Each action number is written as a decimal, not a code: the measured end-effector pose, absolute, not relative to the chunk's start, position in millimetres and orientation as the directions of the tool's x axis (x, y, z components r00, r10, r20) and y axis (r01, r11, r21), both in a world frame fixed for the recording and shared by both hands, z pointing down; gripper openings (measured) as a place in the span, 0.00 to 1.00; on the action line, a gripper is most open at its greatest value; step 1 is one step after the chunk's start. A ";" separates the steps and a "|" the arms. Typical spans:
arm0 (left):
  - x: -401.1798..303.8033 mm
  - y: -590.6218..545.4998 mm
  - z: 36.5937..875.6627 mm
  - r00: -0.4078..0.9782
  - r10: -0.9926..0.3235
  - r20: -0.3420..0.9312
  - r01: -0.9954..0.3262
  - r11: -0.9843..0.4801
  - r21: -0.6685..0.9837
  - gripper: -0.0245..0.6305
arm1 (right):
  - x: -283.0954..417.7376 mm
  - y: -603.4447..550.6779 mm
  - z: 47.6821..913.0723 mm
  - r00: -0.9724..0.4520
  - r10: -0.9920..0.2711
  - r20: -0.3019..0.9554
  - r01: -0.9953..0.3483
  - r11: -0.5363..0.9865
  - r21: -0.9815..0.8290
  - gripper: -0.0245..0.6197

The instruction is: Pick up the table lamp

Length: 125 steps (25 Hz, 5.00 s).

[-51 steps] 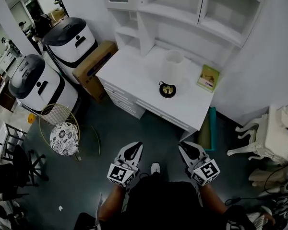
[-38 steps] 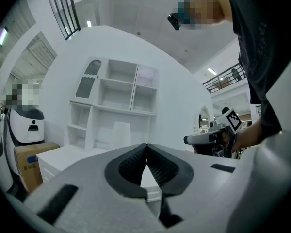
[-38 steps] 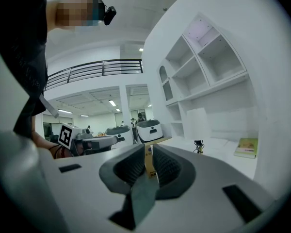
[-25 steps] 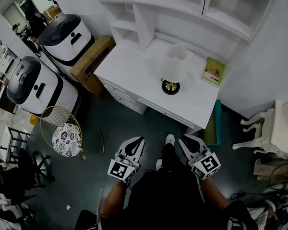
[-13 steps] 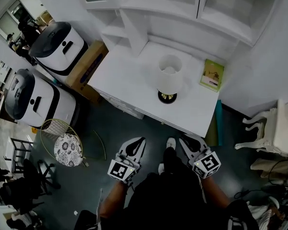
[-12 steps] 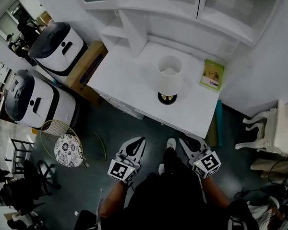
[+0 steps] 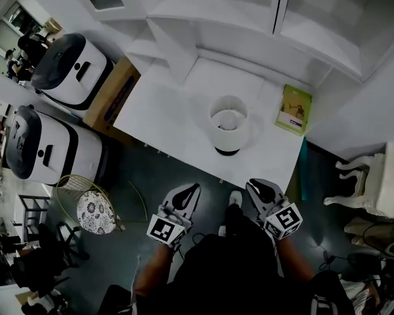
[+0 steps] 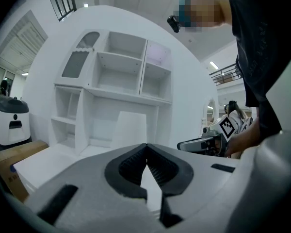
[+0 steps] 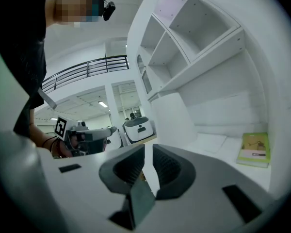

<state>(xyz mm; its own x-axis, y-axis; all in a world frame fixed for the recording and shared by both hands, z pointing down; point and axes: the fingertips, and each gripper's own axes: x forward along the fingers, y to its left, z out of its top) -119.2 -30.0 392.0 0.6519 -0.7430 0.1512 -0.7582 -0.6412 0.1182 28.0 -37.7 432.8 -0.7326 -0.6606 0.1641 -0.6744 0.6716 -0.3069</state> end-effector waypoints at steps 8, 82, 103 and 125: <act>-106.8 -73.7 393.1 0.645 -0.747 0.163 -0.764 -0.632 0.125 0.07 | 33.8 -91.4 467.4 -0.746 -0.637 0.192 -0.664 0.692 -0.283 0.14; -93.2 -85.6 509.6 0.646 -0.685 0.336 -0.760 -0.619 0.200 0.07 | -59.2 -226.4 618.5 -0.744 -0.641 0.188 -0.651 0.759 0.013 0.29; -77.7 -84.4 521.0 0.675 -0.626 0.391 -0.720 -0.673 0.167 0.07 | -66.3 -238.6 613.8 -0.744 -0.640 0.192 -0.629 0.768 0.120 0.30; -72.2 -80.6 523.7 0.685 -0.616 0.388 -0.713 -0.677 0.184 0.07 | -73.4 -230.0 621.6 -0.801 -0.556 0.221 -0.571 0.821 -0.007 0.21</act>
<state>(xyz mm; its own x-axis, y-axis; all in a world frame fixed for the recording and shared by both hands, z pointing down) -72.2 -80.6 523.7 0.6854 -0.6159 0.3885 -0.7126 -0.6771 0.1838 -73.4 -230.0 621.6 -0.8012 -0.5562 0.2207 -0.5715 0.8206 -0.0066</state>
